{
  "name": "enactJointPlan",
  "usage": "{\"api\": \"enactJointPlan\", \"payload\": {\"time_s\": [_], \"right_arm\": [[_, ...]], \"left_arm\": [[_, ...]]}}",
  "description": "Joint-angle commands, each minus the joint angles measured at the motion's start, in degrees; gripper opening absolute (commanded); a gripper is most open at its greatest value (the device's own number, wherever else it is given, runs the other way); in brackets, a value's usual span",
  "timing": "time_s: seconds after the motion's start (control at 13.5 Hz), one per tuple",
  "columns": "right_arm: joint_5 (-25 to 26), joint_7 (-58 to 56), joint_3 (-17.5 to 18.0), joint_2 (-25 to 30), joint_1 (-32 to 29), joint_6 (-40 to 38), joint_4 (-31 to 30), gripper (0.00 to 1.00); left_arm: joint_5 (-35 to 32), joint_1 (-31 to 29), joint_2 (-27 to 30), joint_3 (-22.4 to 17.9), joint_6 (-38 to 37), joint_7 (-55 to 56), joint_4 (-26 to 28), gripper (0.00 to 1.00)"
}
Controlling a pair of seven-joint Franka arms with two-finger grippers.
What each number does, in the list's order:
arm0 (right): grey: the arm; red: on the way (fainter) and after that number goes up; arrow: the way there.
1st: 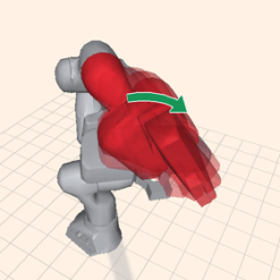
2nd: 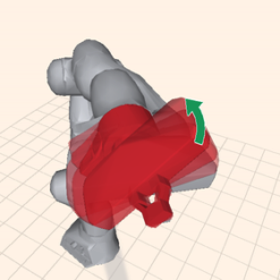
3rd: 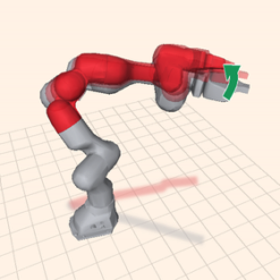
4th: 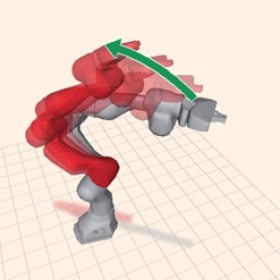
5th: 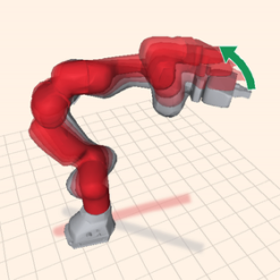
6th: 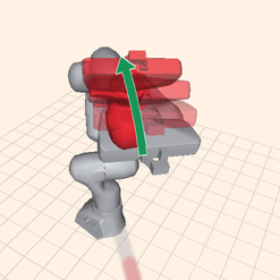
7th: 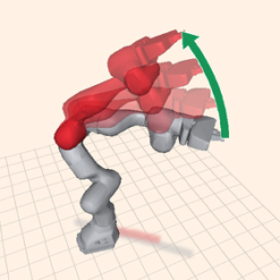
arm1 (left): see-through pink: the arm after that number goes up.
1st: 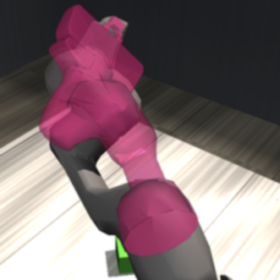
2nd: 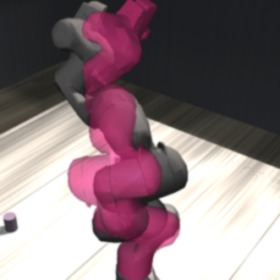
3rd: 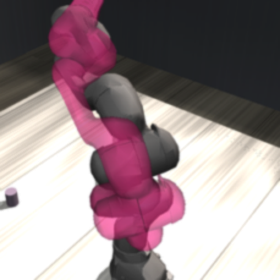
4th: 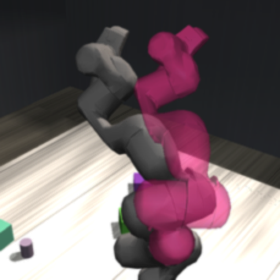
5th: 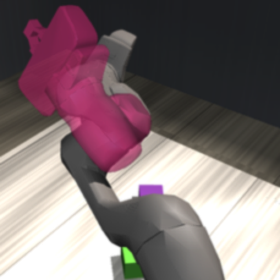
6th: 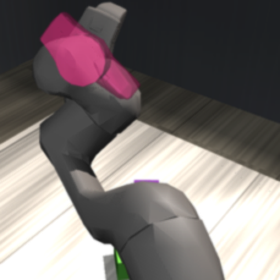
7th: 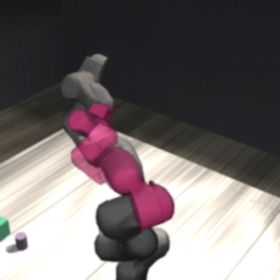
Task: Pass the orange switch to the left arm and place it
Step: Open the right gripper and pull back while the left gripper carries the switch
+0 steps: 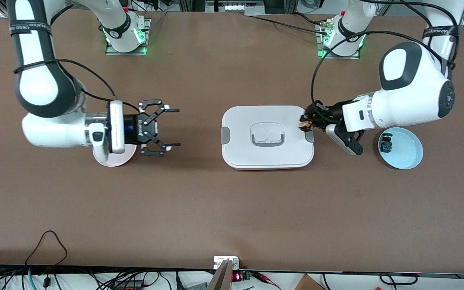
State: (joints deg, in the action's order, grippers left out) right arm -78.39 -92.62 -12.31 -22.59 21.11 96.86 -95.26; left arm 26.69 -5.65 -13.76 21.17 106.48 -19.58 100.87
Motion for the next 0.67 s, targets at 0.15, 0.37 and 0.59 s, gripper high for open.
{"api": "enactJointPlan", "payload": {"time_s": [0.15, 0.37, 0.59], "right_arm": [[12.8, 26.6, -0.2, 4.2, -1.0, -1.1, -1.0, 1.0], [17.8, 48.9, -0.1, 4.3, 0.2, -0.2, -0.8, 1.0], [28.5, 68.2, 0.1, 5.0, 1.3, 0.2, -0.3, 1.0]], "left_arm": [[-24.0, -0.4, -2.6, 0.2, -3.2, -12.2, -0.5, 0.04], [-33.6, -3.6, -5.0, 0.0, -3.1, -21.3, -0.4, 0.08], [-41.0, -8.6, -6.9, 0.0, -3.1, -33.1, 0.0, 0.06]]}}
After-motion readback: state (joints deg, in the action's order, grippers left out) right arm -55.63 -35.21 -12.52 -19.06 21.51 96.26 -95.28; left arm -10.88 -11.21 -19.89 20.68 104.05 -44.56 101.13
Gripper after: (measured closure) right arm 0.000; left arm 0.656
